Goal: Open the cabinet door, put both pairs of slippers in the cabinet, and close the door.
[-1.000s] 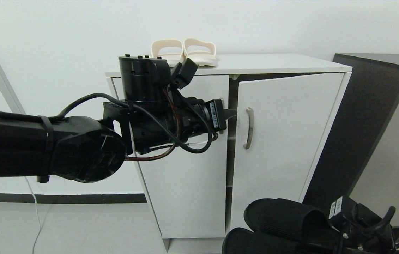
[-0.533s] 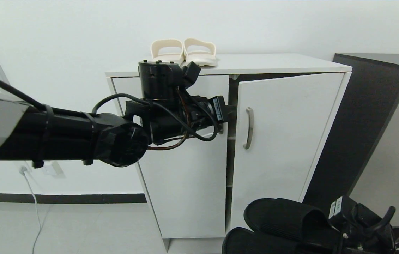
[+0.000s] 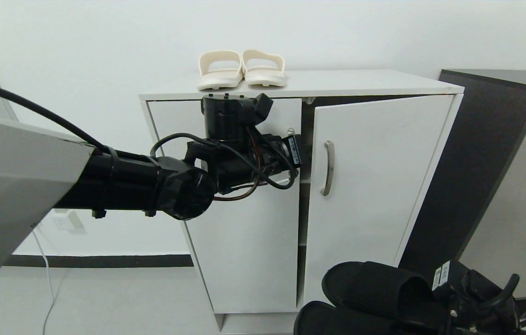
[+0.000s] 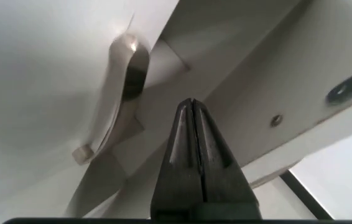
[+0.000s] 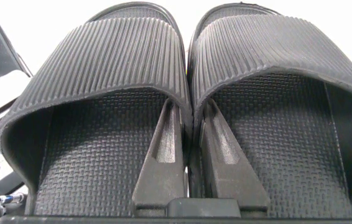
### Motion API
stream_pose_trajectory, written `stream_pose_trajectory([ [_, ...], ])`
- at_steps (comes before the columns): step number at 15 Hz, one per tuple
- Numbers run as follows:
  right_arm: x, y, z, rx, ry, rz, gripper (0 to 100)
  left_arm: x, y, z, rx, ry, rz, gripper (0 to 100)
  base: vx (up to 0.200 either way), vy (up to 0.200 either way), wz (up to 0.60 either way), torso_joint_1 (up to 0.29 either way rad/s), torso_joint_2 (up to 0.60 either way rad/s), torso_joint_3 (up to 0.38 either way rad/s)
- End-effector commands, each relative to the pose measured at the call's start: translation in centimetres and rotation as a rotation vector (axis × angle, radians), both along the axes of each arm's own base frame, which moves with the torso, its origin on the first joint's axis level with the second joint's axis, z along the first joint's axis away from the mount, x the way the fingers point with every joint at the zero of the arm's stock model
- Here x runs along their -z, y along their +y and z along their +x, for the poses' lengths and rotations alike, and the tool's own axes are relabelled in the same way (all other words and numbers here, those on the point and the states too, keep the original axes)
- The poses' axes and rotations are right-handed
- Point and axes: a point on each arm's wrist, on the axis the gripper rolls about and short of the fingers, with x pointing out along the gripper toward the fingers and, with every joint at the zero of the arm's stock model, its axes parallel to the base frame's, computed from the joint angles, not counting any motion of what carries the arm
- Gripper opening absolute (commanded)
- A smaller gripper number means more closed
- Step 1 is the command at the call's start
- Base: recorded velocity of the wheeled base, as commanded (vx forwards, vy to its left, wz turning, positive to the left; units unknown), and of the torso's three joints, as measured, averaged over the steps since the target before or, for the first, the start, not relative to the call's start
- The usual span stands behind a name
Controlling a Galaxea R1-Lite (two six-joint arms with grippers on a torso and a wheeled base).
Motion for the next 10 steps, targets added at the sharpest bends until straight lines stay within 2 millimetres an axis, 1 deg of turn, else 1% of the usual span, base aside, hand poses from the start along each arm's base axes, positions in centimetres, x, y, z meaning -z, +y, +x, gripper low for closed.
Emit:
stream_pose_trajectory([
  [1,0.1,0.0,0.0,-0.003,0.003,-0.002,0,0.3,-0.4,-0.6,0.016,0.011,0.009,0,-0.2,0.0,0.0,-0.002,0.0,-0.002],
  [2,0.1,0.1,0.0,-0.005,0.003,-0.004,0,-0.1,-0.9,-2.8,0.058,0.013,0.01,0,-0.2,0.0,0.0,-0.002,0.0,0.002],
  [4,0.1,0.2,-0.2,-0.016,0.004,-0.005,0,-0.8,-1.6,-6.2,0.128,-0.012,-0.006,0,-0.2,0.0,0.0,0.002,0.0,0.005],
  [6,0.2,0.2,-0.3,-0.019,0.006,-0.007,0,-1.4,-1.1,-7.6,0.145,-0.025,-0.016,0,-0.2,0.0,0.0,0.0,0.0,0.009],
  [7,0.2,0.2,-0.3,-0.019,0.007,-0.008,0,-1.5,-0.9,-7.9,0.145,-0.027,-0.016,0,-0.2,0.0,0.0,0.002,0.0,0.002],
  [8,0.2,0.1,-0.3,-0.019,0.006,-0.007,0,-1.4,-0.5,-7.7,0.132,-0.025,-0.012,0,0.0,0.0,0.0,0.0,0.0,0.0],
  [10,0.2,0.1,-0.3,-0.019,0.005,-0.006,0,-1.3,1.2,-7.7,0.096,-0.037,-0.02,0,0.0,0.0,0.0,0.0,0.0,0.0],
])
